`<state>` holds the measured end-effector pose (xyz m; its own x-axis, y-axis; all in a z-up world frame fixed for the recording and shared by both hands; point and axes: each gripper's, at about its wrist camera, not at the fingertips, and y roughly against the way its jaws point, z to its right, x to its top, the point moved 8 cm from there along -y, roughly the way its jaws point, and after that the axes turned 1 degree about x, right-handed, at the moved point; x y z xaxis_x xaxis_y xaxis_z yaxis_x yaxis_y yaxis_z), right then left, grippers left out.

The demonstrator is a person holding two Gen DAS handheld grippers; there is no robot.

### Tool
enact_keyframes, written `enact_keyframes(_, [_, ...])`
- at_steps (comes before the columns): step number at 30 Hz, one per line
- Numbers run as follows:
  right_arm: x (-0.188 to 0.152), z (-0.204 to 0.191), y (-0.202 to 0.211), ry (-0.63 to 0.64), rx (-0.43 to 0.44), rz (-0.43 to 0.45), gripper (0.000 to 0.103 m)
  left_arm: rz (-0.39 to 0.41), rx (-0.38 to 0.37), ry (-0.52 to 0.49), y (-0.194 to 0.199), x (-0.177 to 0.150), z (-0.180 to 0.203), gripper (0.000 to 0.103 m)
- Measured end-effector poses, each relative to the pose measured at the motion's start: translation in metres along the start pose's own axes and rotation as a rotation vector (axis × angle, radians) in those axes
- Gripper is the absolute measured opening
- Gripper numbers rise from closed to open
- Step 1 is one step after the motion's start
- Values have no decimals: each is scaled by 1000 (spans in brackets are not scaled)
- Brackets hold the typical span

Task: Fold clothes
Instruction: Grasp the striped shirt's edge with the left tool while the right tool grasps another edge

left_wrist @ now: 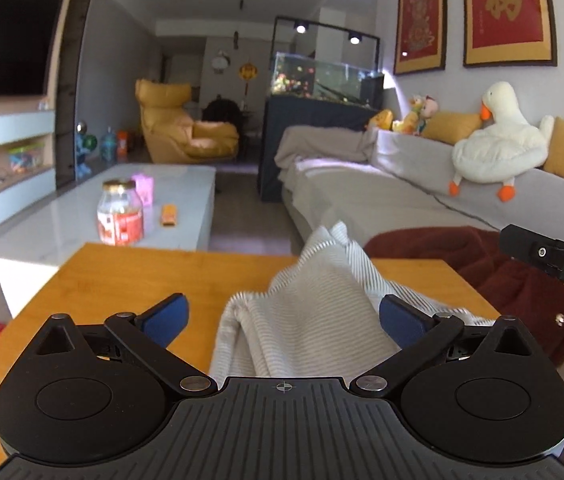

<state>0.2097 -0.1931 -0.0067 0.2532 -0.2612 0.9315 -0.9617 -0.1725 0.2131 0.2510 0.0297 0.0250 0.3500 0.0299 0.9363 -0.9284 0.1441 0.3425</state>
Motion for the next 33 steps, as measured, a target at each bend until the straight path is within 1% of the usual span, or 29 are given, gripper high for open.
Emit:
enact_keyframes(3, [2,6,-32,-15,8,16,103,-12,-27,12,-23,-7,-3,103])
enact_keyframes(5, [3,10,-51,-27,19,28,103,-101,-67,25,-34,-26,-5,103])
enact_keyframes(6, [2,12,-49,-44,44,32,103,-141,-82,33,-38,-35,-7,103])
enact_keyframes(7, [0,14,-49,-54,56,14,103,-160,-77,51,-38,-40,-12,103])
enact_keyframes(9, [-5,17,-51,-77,94,-38,103,-219,-99,109,-37,-51,-19,103])
enact_keyframes(11, [-9,17,-50,-97,146,-91,103,-298,-145,154,-34,-66,-25,103])
enact_keyframes(14, [-17,14,-42,-135,231,-161,103,-310,-171,158,-16,-75,-27,103])
enact_keyframes(17, [-29,13,-30,-211,319,-246,103,-311,-191,172,10,-81,-26,103])
enact_keyframes(21, [-46,16,-13,-314,415,-348,103,-250,-178,182,49,-73,-28,103])
enact_keyframes(25, [-54,15,-2,-315,494,-401,103,-289,-268,283,66,-66,-26,103])
enact_keyframes(27, [-56,12,1,-300,514,-423,103,-372,-292,313,60,-78,-22,103])
enact_keyframes(29, [-56,10,0,-302,508,-425,103,-449,-314,340,55,-89,-19,103])
enact_keyframes(32, [-55,8,0,-305,498,-427,103,-444,-315,330,49,-90,-14,103])
enact_keyframes(33, [-55,7,0,-307,495,-428,103,-451,-338,345,46,-89,-11,103])
